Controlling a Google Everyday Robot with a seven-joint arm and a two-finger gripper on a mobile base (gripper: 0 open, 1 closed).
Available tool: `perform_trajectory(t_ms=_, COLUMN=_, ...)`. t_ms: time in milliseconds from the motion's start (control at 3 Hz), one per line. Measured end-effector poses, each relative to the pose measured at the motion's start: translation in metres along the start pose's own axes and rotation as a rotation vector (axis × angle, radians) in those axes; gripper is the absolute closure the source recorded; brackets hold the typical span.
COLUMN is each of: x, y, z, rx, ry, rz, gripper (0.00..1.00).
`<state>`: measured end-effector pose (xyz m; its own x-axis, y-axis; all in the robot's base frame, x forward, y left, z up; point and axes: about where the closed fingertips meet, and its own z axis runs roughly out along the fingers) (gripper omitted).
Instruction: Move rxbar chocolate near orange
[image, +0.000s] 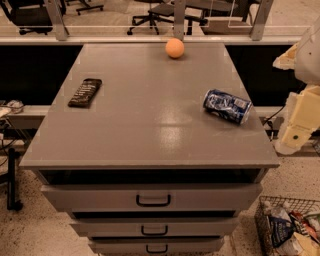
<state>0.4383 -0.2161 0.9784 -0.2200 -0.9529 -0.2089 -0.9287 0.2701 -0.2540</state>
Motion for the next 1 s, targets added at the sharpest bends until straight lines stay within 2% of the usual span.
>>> perform_trajectory(t_ms=333, x=0.000, y=0.000, z=0.000, rx=0.000, ry=-0.001, rz=0.000, gripper=0.00)
perform_trajectory(t_ms=667, x=-0.039, y=-0.008, z=0.032, rx=-0.038, ry=-0.102, rz=-0.060, gripper=0.00)
perform_trajectory(t_ms=1000, x=-0.111, y=-0.019, z=0.076, rx=-0.090, ry=-0.264, rz=-0.158, gripper=0.00)
